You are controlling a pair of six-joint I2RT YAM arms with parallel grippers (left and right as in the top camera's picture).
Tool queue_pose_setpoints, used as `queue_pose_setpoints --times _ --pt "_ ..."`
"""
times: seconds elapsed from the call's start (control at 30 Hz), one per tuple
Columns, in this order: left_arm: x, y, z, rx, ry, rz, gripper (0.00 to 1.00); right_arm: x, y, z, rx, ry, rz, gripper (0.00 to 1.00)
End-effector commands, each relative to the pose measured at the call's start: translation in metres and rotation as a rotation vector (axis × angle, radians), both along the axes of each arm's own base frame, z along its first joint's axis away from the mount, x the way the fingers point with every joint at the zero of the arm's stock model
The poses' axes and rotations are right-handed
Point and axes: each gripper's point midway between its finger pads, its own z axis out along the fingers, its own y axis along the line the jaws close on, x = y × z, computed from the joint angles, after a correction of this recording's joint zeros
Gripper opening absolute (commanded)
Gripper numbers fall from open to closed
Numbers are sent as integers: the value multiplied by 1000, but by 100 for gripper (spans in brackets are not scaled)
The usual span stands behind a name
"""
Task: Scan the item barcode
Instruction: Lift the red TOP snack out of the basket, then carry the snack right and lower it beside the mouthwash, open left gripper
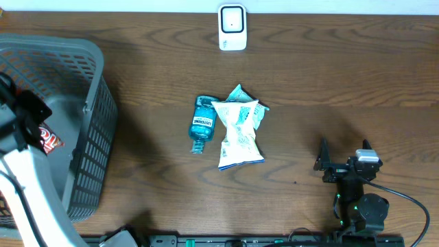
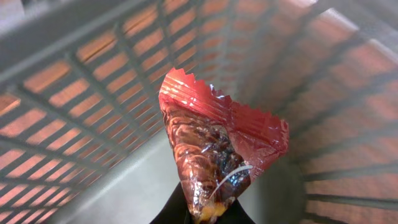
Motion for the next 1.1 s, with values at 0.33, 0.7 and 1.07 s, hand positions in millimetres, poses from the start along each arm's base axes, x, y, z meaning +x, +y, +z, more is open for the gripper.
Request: queue_pose_setpoints --times 0.33,0.7,1.07 --pt "21 -202 95 -291 -419 -836 7 0 -3 -1 8 0 -18 99" --pt "63 -277 -45 -312 61 -863 7 -1 -10 0 5 -1 -58 99" --pt "78 -316 -186 -228 444 -867 7 -1 -10 0 5 -1 -58 99"
